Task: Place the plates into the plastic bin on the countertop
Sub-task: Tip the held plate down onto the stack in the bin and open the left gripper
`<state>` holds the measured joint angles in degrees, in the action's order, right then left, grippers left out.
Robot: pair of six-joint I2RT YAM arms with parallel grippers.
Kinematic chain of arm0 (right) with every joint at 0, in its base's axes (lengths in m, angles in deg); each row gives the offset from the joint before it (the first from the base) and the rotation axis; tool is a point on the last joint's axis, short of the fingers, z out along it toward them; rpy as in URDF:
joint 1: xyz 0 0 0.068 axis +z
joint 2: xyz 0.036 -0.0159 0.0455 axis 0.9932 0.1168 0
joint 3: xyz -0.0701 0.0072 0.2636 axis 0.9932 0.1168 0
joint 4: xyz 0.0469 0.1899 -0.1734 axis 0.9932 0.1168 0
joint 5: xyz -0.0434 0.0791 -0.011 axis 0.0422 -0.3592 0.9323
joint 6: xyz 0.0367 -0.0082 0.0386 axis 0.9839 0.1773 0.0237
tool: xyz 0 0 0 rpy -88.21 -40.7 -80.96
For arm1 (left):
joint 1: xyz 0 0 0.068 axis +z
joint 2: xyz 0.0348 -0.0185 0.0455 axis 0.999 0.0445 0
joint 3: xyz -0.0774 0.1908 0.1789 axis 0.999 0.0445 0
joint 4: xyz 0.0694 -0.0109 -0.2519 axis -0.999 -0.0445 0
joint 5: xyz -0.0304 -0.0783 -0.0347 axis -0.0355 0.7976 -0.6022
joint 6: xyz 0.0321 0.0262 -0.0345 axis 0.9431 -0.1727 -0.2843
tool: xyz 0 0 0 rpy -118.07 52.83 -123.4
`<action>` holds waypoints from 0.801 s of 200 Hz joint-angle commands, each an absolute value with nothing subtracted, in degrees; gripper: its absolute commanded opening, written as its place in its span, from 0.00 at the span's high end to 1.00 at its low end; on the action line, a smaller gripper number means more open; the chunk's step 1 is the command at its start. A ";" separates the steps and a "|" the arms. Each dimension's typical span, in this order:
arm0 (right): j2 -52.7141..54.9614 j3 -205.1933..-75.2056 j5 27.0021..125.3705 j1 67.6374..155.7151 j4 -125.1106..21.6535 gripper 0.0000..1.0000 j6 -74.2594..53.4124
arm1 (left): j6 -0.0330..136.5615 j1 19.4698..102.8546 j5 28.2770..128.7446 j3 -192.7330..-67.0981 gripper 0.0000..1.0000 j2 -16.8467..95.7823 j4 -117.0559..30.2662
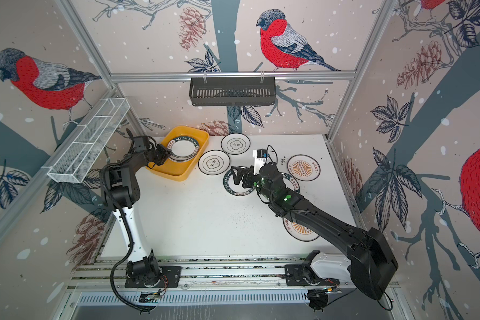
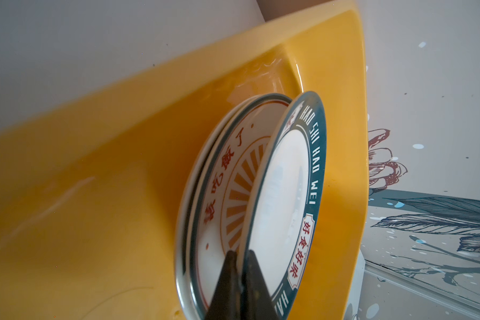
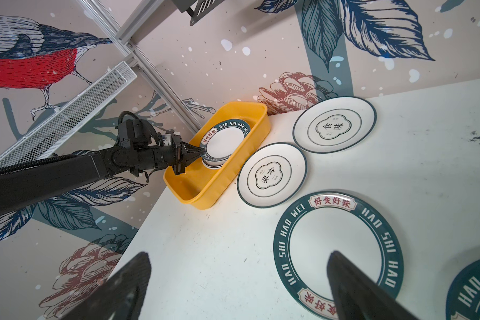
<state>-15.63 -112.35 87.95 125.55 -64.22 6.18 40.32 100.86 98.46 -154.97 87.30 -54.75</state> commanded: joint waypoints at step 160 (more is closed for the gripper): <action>-15.71 -111.99 86.20 124.25 -66.44 0.00 6.33 | 49.21 99.21 94.13 -163.03 0.58 89.51 -68.46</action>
